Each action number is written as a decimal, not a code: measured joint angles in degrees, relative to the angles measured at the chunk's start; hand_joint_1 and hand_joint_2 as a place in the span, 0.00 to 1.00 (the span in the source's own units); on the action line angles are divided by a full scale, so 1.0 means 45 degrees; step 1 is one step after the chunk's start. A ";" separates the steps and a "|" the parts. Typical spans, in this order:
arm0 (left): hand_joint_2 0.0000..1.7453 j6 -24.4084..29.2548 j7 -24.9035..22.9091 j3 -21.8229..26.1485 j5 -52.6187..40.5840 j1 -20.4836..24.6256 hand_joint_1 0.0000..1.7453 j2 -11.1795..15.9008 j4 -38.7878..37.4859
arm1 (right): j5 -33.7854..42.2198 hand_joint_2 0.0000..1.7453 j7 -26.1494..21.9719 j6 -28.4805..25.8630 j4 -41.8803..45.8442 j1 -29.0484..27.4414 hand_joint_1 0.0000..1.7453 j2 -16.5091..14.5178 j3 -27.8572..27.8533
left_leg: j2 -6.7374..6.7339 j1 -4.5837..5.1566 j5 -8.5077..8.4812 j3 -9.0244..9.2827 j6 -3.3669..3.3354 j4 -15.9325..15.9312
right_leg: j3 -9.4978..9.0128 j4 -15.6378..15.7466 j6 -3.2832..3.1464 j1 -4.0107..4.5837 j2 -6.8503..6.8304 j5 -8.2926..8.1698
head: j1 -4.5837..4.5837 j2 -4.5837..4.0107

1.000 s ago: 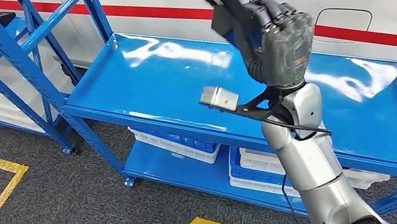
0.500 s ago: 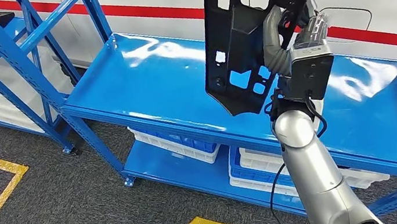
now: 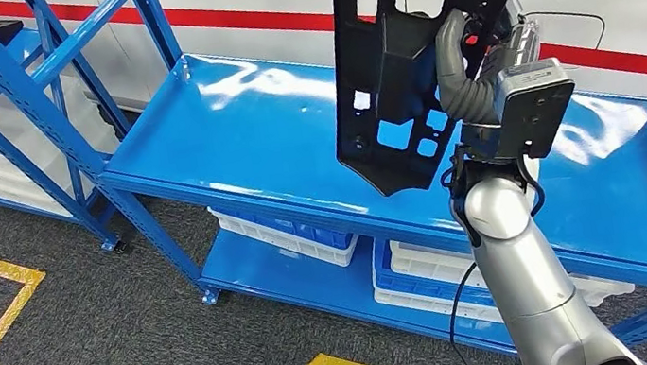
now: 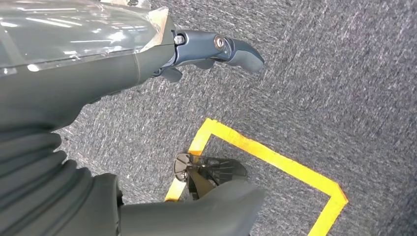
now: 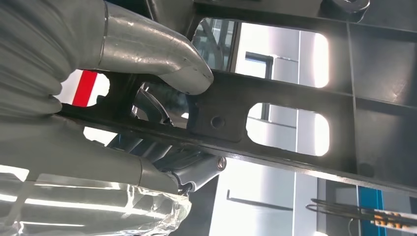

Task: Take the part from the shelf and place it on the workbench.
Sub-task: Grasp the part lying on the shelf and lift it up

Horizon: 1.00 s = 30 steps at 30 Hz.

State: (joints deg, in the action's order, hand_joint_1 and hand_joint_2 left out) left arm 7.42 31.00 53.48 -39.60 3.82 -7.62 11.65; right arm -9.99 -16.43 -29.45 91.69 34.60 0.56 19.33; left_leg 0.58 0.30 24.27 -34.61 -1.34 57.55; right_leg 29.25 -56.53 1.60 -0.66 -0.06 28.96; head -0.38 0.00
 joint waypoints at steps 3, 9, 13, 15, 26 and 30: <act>1.00 0.0008 -0.0111 0.0094 0.0055 0.0002 0.00 0.0019 0.0000 | 0.0185 1.00 -0.0016 0.0306 0.0000 0.0028 1.00 0.0106 0.0152 | -0.0002 0.0000 0.0000 0.0000 0.0000 0.0000 | 0.0001 0.0000 0.0000 0.0000 0.0000 0.0000 | -0.0002 0.0000; 1.00 0.0004 -0.0307 0.0218 0.0057 0.0005 0.00 0.0022 0.0000 | 0.0538 1.00 0.0001 0.0841 0.0049 0.0093 1.00 0.0236 0.0431 | 0.0000 -0.0001 0.0000 0.0000 0.0000 -0.0001 | 0.0002 0.0000 0.0000 0.0001 0.0000 0.0000 | -0.0004 0.0000; 1.00 -0.0016 -0.0406 0.0270 0.0048 0.0012 0.00 0.0022 0.0000 | 0.0601 1.00 0.0002 0.0895 0.0078 0.0119 1.00 0.0298 0.0549 | 0.0000 -0.0001 0.0000 0.0000 0.0000 -0.0001 | 0.0002 0.0000 0.0000 0.0000 0.0000 0.0000 | -0.0001 0.0000; 1.00 -0.0015 -0.0566 0.0278 0.0019 0.0011 0.00 0.0023 0.0000 | 0.0604 1.00 0.0002 0.0952 0.0086 0.0115 1.00 0.0325 0.0592 | -0.0001 0.0000 0.0000 0.0000 0.0000 -0.0001 | 0.0002 0.0000 0.0000 0.0000 0.0000 0.0000 | -0.0001 0.0000; 1.00 -0.0145 -0.0737 0.0350 0.0134 0.0026 0.00 0.0097 0.0000 | 0.0686 1.00 0.0046 0.1085 0.0057 0.0139 1.00 0.0328 0.0732 | 0.0001 0.0026 0.0082 -0.0035 -0.0152 0.0066 | -0.0026 0.0079 0.0082 -0.0196 0.0003 -0.0031 | -0.0011 0.0000; 1.00 -0.0205 -0.0690 0.0372 0.0149 0.0047 0.00 0.0096 0.0000 | 0.0632 1.00 0.0042 0.1061 0.0049 0.0166 1.00 0.0319 0.0800 | -0.0060 -0.0138 -0.0097 0.0256 -0.0385 -0.0373 | 0.0532 -0.1032 0.0004 -0.0106 0.0000 0.0520 | 0.0040 0.0000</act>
State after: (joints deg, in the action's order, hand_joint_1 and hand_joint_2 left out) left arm 6.49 27.90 55.15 -38.93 4.03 -7.19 11.65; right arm -7.15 -16.23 -24.67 91.91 35.35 1.99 22.93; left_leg 0.31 -0.32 23.83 -33.46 -3.07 55.87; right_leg 31.65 -61.17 1.61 -1.13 -0.06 31.29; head -0.20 0.00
